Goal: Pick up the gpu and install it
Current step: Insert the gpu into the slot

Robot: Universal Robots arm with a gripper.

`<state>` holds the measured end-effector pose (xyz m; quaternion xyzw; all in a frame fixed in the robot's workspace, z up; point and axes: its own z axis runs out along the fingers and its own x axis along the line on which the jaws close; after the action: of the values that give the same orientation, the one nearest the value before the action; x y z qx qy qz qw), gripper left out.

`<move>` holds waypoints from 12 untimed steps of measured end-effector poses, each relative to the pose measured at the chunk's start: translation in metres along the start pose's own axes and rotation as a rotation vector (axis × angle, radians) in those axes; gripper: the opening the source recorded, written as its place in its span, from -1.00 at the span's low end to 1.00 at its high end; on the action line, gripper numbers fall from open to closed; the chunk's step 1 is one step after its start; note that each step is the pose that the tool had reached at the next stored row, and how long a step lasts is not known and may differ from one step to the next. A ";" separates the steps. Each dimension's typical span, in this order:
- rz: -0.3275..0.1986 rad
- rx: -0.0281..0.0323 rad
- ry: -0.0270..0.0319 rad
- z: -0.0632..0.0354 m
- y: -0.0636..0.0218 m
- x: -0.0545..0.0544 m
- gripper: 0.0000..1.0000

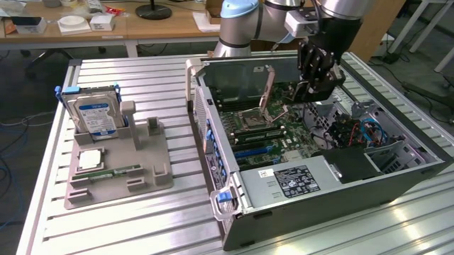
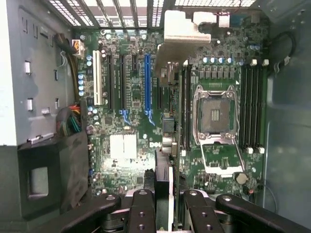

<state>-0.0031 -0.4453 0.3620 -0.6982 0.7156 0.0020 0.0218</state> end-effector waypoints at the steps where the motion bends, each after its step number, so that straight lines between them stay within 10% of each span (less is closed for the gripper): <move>1: -0.001 -0.0001 -0.0001 0.0018 0.0012 0.000 -0.46; 12: -0.007 -0.0022 -0.0003 0.0322 0.0123 0.002 -0.46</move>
<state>-0.0145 -0.4457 0.3295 -0.7007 0.7131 0.0028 0.0211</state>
